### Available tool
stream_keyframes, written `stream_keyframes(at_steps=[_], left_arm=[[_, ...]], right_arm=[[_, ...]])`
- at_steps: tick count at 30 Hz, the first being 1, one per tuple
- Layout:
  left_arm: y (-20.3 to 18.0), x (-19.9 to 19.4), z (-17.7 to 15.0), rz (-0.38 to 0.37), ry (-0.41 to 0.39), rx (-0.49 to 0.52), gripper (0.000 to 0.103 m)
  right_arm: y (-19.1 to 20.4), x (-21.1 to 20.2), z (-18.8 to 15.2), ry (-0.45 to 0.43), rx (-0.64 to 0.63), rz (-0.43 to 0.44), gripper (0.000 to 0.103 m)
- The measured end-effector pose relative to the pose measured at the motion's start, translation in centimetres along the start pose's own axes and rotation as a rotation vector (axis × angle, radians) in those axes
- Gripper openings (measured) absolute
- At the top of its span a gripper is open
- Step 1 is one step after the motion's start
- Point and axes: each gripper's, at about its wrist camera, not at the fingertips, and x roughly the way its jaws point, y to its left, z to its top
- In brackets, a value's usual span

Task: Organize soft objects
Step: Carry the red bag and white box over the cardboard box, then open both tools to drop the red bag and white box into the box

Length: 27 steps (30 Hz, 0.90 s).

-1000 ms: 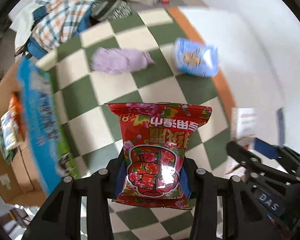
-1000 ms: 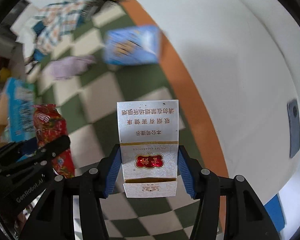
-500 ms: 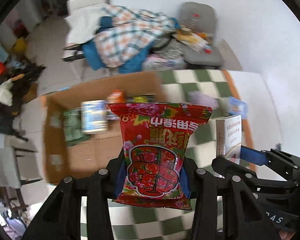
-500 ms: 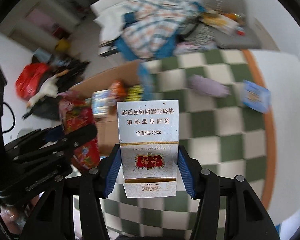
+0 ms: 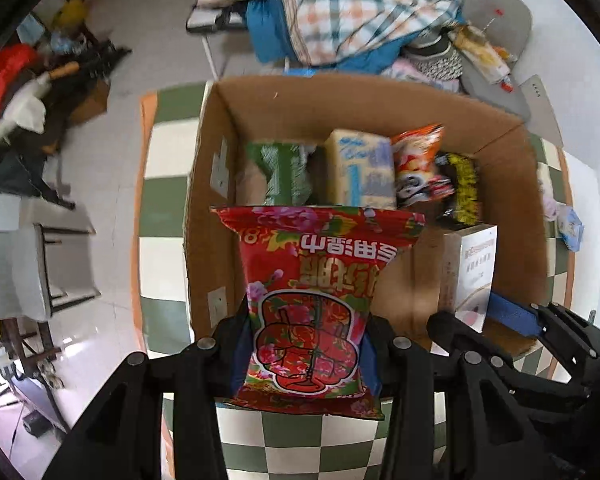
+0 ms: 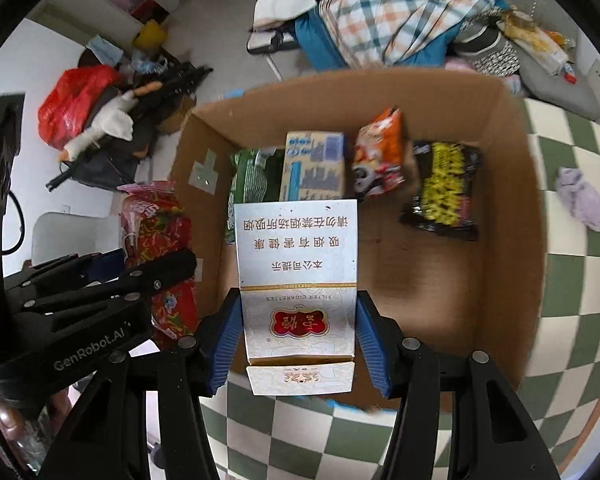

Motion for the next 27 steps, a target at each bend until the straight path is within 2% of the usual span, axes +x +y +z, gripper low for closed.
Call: stream_keyframes(at_steps=[9, 16, 17, 20, 21, 22, 23, 27], left_arm=[[1.9, 4.8, 0.8, -0.074, 0.156, -0.031, 0.042], [1.9, 4.4, 1.1, -0.092, 0.141, -0.046, 0.047], [2.1, 4.2, 1.2, -0.09, 0.132, -0.051, 0.049], [2.6, 3.2, 1.4, -0.091, 0.102, -0.066, 0.072], [2.8, 2.9, 1.4, -0.106, 0.093, -0.075, 0.087], [2.9, 2.6, 1.4, -0.118, 0.087, -0.083, 0.093], [3.0, 2.4, 1.4, -0.121, 0.083, -0.088, 0.093], [2.5, 1.8, 1.1, -0.107, 0.062, -0.085, 0.098]], right_arm=[[-0.6, 6.6, 0.9, 0.091, 0.043, 0.034, 0.058], [-1.8, 8.7, 1.6, 0.133, 0.09, 0.093, 0.059], [-1.9, 8.8, 1.7, 0.13, 0.095, 0.093, 0.063], [-2.7, 8.4, 2.1, 0.117, 0.105, 0.08, 0.081], [-2.9, 8.3, 2.2, 0.116, 0.111, 0.08, 0.089], [-3.1, 8.3, 2.2, 0.118, 0.111, 0.081, 0.092], [-3.1, 8.2, 2.2, 0.12, 0.107, 0.079, 0.096], [-2.7, 7.5, 1.9, 0.111, 0.075, 0.03, 0.097]])
